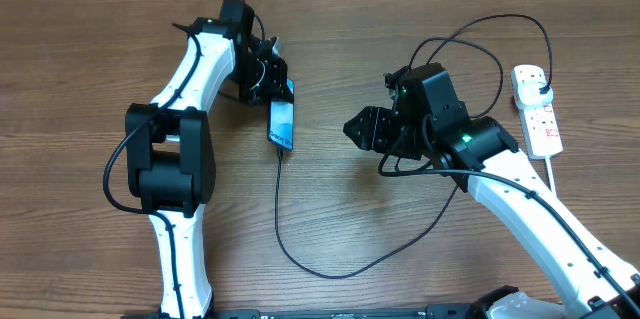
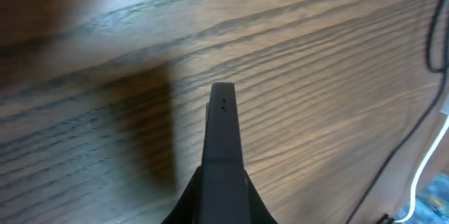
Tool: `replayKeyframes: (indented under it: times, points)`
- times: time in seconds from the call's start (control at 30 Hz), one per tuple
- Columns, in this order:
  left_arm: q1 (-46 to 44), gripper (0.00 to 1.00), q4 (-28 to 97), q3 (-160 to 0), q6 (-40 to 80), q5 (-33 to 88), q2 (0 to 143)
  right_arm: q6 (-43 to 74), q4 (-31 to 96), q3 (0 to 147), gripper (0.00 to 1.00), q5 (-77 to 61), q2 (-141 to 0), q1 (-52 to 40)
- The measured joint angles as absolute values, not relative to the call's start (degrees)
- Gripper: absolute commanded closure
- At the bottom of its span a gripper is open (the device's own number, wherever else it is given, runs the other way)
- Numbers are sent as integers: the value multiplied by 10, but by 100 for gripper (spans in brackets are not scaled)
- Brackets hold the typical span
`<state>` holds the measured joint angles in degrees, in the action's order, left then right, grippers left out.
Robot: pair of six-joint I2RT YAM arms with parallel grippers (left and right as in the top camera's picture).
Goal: Plug charger to phone and switch on socket
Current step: 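Lower the phone flat onto the table with the left gripper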
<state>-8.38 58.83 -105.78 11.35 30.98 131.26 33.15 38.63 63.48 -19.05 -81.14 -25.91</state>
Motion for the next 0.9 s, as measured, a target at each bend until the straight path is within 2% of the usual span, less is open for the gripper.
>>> replayKeyframes:
  times: [0.63, 0.9]
  points:
    - [-84, 95, 557, -1030, 116, 301, 1314, 330, 386, 635, 45, -186, -812, -259]
    - [-84, 82, 557, -1026, 120, 301, 1324, 330, 386, 635, 45, -186, -812, -259]
